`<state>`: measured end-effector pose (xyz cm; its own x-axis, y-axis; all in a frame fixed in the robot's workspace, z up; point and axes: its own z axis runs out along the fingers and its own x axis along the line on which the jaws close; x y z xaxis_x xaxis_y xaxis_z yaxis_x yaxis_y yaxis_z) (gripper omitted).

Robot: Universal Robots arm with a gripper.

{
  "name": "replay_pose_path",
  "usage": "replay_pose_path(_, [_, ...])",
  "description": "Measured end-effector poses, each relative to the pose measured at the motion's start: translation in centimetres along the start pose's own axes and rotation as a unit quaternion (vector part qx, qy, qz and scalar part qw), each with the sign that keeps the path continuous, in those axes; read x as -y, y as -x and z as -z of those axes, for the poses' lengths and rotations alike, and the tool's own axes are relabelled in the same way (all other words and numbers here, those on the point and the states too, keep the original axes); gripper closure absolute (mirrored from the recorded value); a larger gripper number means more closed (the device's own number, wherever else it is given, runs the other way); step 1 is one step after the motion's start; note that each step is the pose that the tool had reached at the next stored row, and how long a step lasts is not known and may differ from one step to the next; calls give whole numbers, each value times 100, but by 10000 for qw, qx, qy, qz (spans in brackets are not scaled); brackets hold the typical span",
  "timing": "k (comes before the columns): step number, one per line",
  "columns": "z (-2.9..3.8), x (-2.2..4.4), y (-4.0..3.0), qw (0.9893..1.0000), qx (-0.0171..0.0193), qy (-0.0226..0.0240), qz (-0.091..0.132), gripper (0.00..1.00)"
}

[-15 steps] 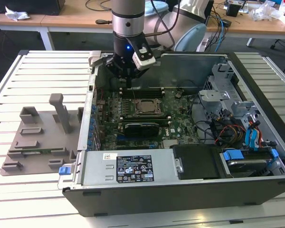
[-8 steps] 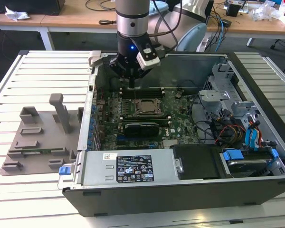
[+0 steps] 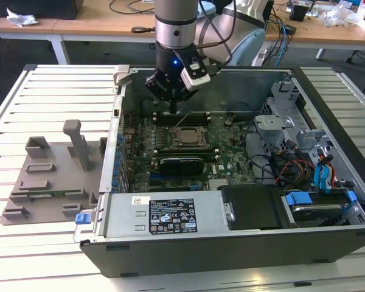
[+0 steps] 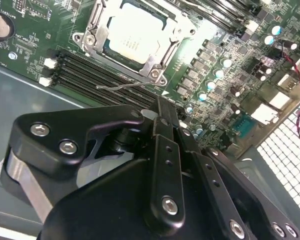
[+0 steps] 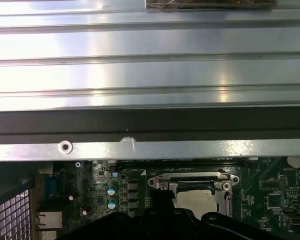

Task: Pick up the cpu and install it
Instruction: 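Install the first cpu locking lever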

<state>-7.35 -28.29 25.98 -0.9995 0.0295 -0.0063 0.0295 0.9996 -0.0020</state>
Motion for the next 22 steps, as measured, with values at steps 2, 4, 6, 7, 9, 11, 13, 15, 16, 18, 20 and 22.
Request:
replay_pose_path(2, [-35,0,11,10000,-5,0,0,89])
replay_pose_path(4, [-115,-1,17,10000,-11,0,0,89])
replay_pose_path(6, [-165,-1,18,10000,-14,0,0,89])
replay_pose_path(7, [-192,-1,19,10000,-14,0,0,89])
replay_pose_path(9, [-231,-1,19,10000,-14,0,0,89])
replay_pose_path(11, [-282,-2,19,10000,-14,0,0,89])
replay_pose_path(13, [-317,-4,19,10000,-15,0,1,89])
replay_pose_path(15, [-353,-39,22,10000,-15,0,12,89])
replay_pose_path(16, [-365,-67,42,10000,-15,0,53,89])
replay_pose_path(18, [-374,-69,87,10000,-16,0,65,89])
replay_pose_path(20, [-389,-72,209,10000,-27,-1,72,89])
replay_pose_path(22, [-400,-74,282,10000,-40,-1,72,89])
